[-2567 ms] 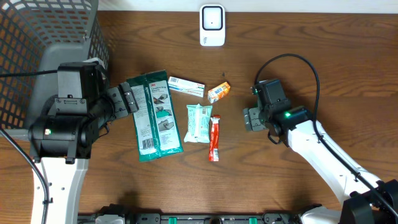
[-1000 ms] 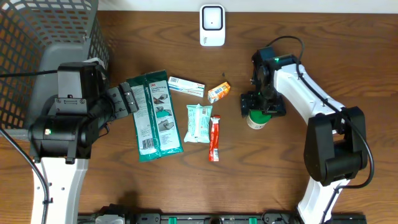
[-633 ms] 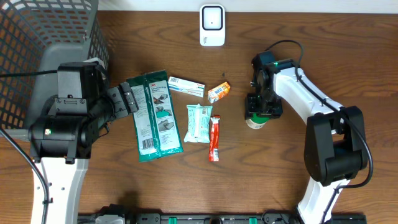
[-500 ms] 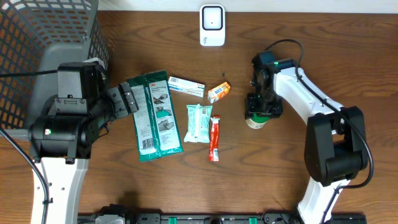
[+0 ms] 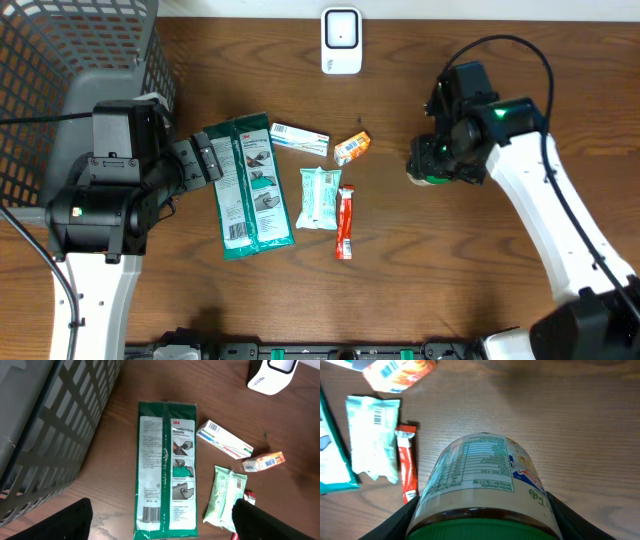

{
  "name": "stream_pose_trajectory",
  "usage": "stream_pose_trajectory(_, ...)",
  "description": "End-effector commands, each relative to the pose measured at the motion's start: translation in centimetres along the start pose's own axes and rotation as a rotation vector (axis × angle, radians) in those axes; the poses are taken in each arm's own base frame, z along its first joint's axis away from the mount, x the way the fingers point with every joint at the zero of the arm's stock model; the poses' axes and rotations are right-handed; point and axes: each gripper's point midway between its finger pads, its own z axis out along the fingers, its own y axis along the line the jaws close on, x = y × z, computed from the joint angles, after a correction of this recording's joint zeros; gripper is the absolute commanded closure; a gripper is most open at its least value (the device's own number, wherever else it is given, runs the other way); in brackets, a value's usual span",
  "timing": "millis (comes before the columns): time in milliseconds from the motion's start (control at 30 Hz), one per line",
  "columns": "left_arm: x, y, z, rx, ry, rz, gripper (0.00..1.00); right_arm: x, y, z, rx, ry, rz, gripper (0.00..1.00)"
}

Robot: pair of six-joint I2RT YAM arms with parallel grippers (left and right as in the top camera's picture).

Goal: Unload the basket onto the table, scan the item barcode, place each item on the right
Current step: 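Carry the jar up to the white scanner with the right gripper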

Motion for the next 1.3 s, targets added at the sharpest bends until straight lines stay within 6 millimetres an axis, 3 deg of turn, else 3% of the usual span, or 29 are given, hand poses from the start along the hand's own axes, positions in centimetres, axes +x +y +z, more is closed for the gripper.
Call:
stream_pose_trajectory(0,-0.3,0.2,-0.2,-0.010,-0.010,0.019,0.10,-1.1,0.5,-3.2,-0.021,-0.084,-0.026,0.82)
stream_pose_trajectory(67,-0.3,0.2,-0.2,-0.010,-0.010,0.019,0.10,-1.5,0.9,-4.4,-0.033,-0.100,-0.044,0.84)
stream_pose_trajectory(233,-0.3,0.2,-0.2,-0.010,-0.010,0.020,0.10,-3.8,2.7,-10.3,-0.075,-0.224,-0.077,0.92)
stream_pose_trajectory(400,-0.3,0.2,-0.2,-0.010,-0.010,0.019,0.10,-5.8,5.2,-16.3,-0.109,-0.305,-0.140,0.95)
stream_pose_trajectory(533,-0.3,0.2,-0.2,-0.010,-0.010,0.019,0.10,-8.7,7.9,-16.6,-0.142,-0.342,-0.190,0.96)
stream_pose_trajectory(667,-0.3,0.2,-0.2,-0.010,-0.010,0.019,0.10,-14.0,11.6,-12.9,-0.182,-0.415,-0.238,0.91)
stream_pose_trajectory(800,-0.3,0.2,-0.2,-0.010,-0.010,0.019,0.10,-18.6,13.2,-8.0,-0.195,-0.456,-0.211,0.99)
stream_pose_trajectory(867,-0.3,0.2,-0.2,-0.010,-0.010,0.019,0.10,-21.8,13.4,-4.6,-0.165,-0.506,-0.198,0.99)
stream_pose_trajectory(967,-0.3,0.2,-0.2,-0.010,-0.010,0.019,0.10,-25.1,12.6,-1.2,-0.086,-0.576,-0.172,0.99)
stream_pose_trajectory(1067,-0.3,0.2,-0.2,-0.010,-0.010,0.019,0.10,-28.4,13.1,2.1,-0.087,-0.663,-0.163,0.99)
stream_pose_trajectory(1267,-0.3,0.2,-0.2,-0.010,-0.010,0.019,0.10,-33.5,13.5,5.5,-0.079,-0.871,-0.121,0.99)
